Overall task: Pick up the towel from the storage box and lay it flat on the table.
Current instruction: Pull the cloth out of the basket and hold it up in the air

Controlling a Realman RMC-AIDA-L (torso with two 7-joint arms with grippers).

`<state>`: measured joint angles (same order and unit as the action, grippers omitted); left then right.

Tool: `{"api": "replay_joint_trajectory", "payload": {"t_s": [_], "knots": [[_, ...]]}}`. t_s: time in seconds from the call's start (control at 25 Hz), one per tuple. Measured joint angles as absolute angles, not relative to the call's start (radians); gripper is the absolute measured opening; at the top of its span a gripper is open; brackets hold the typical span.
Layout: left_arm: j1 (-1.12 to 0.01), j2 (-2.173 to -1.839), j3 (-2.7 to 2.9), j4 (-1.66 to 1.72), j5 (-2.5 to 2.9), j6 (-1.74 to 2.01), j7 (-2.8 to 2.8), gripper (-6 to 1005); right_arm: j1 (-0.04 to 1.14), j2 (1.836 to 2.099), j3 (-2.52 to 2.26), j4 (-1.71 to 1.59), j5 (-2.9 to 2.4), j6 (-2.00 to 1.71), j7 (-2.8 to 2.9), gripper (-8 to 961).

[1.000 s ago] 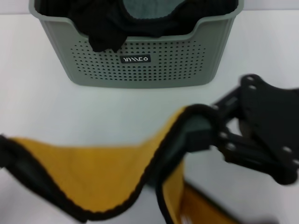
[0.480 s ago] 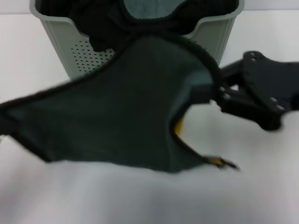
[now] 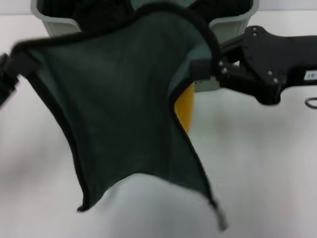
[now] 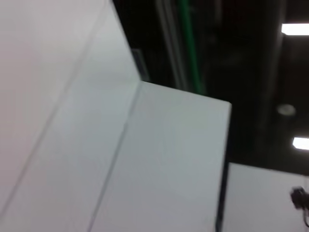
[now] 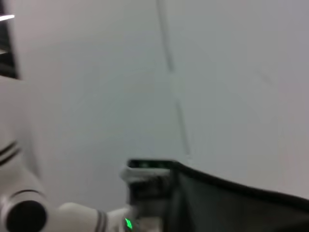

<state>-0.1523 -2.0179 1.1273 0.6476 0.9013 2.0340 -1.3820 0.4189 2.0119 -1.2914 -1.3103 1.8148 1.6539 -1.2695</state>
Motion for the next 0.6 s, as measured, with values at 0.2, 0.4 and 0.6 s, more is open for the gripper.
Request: {"api": "replay_joint_trajectory", "payload": {"t_s": [0.2,0.4,0.6], "knots": [[-0.102,-2.003,1.123,0.732,0.875,2.039,-1.424,14,0.413,2.014,-1.202,-1.333,1.857,1.747,-1.265,10],[0.02,-1.985,1.131,0.755,0.896,2.039,-1.43,14,0.388,2.01,-1.258,-1.35,1.853,1.771,-1.258,10],[0.2,-1.999,1.174,0.853,0.897,2.04,-1.406,14,0.335,2.013,-1.399,-1.434,1.874,1.781,-1.223,10]]}}
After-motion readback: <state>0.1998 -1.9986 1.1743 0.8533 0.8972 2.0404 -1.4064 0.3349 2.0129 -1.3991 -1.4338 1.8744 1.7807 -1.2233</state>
